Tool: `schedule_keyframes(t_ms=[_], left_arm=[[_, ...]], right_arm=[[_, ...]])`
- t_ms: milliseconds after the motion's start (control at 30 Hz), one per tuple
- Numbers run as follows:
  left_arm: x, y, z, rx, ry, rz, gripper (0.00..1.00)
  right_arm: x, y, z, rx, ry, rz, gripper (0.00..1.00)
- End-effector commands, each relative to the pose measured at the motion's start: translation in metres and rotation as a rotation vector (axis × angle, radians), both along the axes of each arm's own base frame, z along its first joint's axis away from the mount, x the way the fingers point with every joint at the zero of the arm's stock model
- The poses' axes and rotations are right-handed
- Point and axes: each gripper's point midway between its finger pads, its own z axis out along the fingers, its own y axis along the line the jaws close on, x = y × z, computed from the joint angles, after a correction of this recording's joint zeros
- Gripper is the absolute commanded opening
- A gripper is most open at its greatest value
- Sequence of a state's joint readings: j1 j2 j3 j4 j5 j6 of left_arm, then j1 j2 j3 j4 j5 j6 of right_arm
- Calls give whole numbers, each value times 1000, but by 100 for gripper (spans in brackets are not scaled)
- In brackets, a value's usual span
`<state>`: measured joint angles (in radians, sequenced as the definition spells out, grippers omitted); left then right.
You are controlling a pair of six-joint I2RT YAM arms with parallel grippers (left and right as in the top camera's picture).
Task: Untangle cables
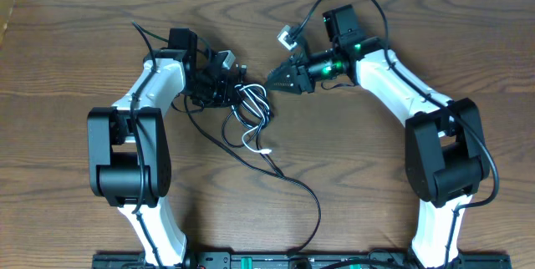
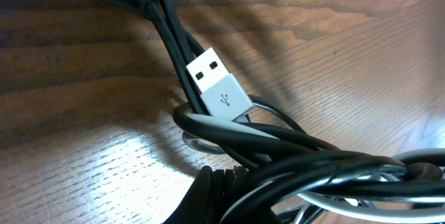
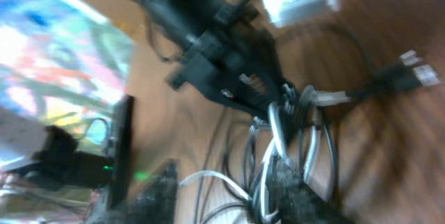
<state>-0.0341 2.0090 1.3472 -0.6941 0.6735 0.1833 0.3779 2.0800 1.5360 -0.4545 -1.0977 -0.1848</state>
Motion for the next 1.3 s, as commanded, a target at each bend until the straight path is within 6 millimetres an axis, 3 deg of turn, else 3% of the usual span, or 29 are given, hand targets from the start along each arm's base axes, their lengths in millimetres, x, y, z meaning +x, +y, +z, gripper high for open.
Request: schedule_keyframes(t_ms=[0,133,300,500,633,800,967,1267], left_arm=[[5,3,-1,11,-5,8,8],[5,2,0,0,-4,6,7],[4,-6,6,-52,-5,-2,7],[3,-13,12,-105,-3,-10,7],[3,-13,12,-104,-4,-10,7],[3,-13,12,-104,-3,-10,7],[4,-13,12,-103,-5,-10,7],[5,-11,11,-93,-12,-8,7]], right_arm=[[13,3,-14,-174,-98,-99,56],[15,13,-26,-265,-165,-130,70],[22,22,-35,-368,-261,-179,72],[20,35,-36,-399,-348,-168,62],[19,36,-36,-405,-368,-157,43],[17,35,-39,-418,-357,-154,27],[15,33,-41,-426,-345,-150,1],[-4,46,-23,-282,-282,-55,1]])
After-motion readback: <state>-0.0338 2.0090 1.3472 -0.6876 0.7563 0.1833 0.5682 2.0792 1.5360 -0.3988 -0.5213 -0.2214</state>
